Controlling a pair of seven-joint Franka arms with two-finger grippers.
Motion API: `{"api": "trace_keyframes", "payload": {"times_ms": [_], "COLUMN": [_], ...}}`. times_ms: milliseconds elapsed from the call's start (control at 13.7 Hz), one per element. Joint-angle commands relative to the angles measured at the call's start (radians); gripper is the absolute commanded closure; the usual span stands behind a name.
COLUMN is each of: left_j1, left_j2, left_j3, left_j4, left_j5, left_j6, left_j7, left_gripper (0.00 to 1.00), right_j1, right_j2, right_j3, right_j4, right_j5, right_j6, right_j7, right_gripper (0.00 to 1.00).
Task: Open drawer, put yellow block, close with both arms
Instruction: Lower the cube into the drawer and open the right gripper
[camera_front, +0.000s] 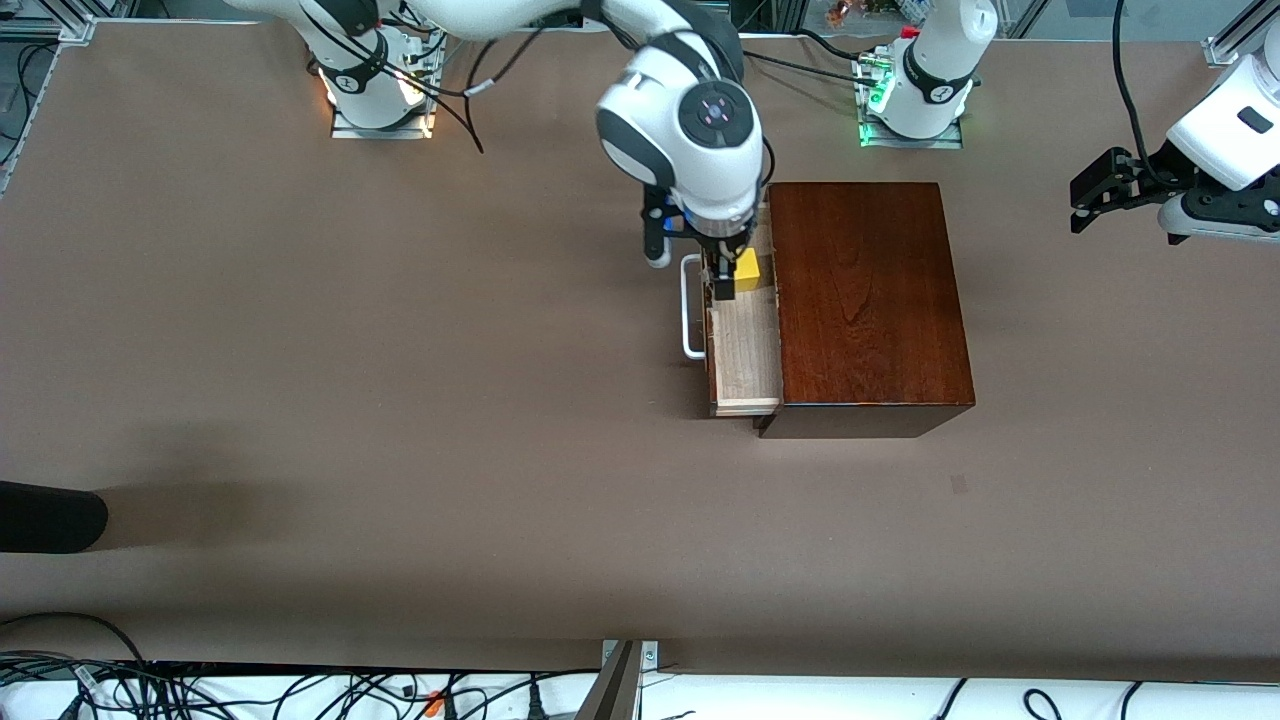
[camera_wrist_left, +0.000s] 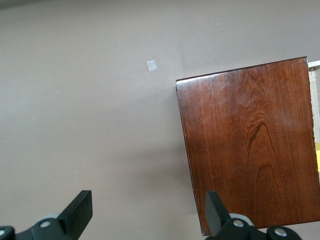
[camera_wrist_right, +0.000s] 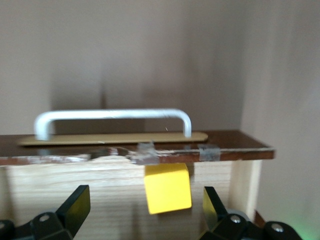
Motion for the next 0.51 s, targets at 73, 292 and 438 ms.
{"api": "trace_keyframes", "payload": {"times_ms": [73,292,438], "left_j1": [-0.007,-0.006,-0.006], "left_j2": [0.016,0.015,0.015], "left_j3": [0.001,0.001,0.001], "left_j4": [0.03,0.03,0.029], "left_j5": [-0.026,-0.026,-0.025], "left_j6": [-0.018,-0.048,-0.05], "left_j7": [0.013,0.012,0.012], "left_gripper": [0.0,0.0,0.0], "right_j1": [-0.125,-0.263,-0.367], "right_j2": [-0.127,-0.216,-0.293], "right_j3": [0.0,-0.005,-0.005], "right_j4": [-0.027,-0.069,-0.122], "right_j5": [0.041,0.073,0.081], "right_j6": [-0.161,-0.307,-0.373], "right_j7": [-0.289,-0.648,-0.909], "right_gripper": [0.0,0.0,0.0]}}
